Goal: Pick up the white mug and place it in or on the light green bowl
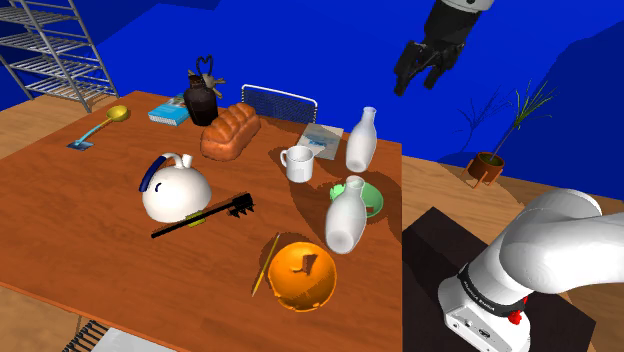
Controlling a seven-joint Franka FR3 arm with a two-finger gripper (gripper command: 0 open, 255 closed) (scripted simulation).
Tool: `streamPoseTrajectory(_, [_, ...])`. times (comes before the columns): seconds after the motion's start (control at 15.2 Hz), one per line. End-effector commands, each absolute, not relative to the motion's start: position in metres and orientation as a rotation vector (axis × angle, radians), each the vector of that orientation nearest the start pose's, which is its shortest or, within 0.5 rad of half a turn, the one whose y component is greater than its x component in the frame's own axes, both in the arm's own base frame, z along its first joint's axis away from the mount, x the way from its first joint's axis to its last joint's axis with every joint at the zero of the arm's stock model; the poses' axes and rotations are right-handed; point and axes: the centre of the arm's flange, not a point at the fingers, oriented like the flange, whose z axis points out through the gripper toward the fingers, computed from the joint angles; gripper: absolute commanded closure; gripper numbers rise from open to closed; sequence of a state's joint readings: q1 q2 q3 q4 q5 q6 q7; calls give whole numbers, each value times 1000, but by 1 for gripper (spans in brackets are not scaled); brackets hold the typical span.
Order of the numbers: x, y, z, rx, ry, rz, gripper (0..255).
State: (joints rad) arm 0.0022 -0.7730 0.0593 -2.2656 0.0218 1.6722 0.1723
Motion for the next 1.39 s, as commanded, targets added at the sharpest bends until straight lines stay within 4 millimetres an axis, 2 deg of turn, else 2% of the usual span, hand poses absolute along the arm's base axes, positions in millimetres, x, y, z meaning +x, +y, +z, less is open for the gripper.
streamPoseTrajectory(0.0, [320, 29, 639, -3123, 194, -282, 0])
streamPoseTrajectory(1.32, [511, 45, 448, -3136, 200, -161, 0])
